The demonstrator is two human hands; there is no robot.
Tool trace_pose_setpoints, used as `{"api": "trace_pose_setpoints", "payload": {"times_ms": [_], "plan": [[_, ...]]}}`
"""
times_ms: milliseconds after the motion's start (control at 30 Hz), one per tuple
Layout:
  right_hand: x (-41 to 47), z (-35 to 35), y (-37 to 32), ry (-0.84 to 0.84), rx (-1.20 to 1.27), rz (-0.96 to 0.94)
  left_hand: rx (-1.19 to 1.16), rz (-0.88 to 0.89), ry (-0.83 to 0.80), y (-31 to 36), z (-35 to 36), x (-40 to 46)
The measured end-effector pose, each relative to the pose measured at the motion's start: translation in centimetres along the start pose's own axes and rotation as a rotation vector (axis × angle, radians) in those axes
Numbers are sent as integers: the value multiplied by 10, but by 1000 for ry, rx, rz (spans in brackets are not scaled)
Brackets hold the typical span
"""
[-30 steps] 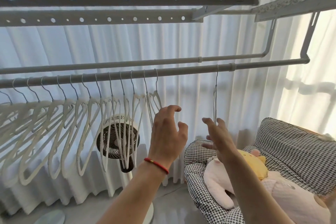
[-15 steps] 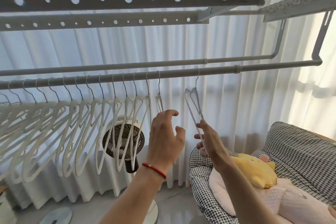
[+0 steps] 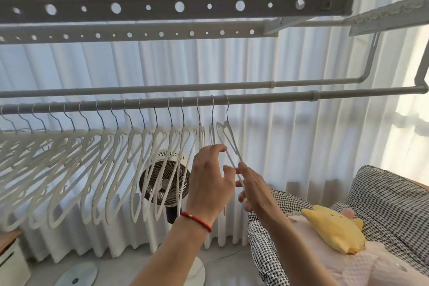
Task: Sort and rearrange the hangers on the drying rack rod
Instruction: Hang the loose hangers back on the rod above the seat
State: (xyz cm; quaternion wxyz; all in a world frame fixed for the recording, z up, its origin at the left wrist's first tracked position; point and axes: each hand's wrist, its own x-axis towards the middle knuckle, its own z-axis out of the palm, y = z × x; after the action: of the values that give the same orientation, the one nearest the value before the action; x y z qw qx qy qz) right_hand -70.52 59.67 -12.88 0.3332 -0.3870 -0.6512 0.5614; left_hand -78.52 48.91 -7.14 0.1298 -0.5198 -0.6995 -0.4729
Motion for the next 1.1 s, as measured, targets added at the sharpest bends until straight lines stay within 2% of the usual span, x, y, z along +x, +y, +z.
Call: {"api": "trace_pose_setpoints", "payload": {"times_ms": [667,1100], "plan": [[-2,15,4,-16,9,0,-21,-11,31,-12,-15,-7],[-14,17,-2,-101,74,13,-39,4,48,-15,-29,-12]]}}
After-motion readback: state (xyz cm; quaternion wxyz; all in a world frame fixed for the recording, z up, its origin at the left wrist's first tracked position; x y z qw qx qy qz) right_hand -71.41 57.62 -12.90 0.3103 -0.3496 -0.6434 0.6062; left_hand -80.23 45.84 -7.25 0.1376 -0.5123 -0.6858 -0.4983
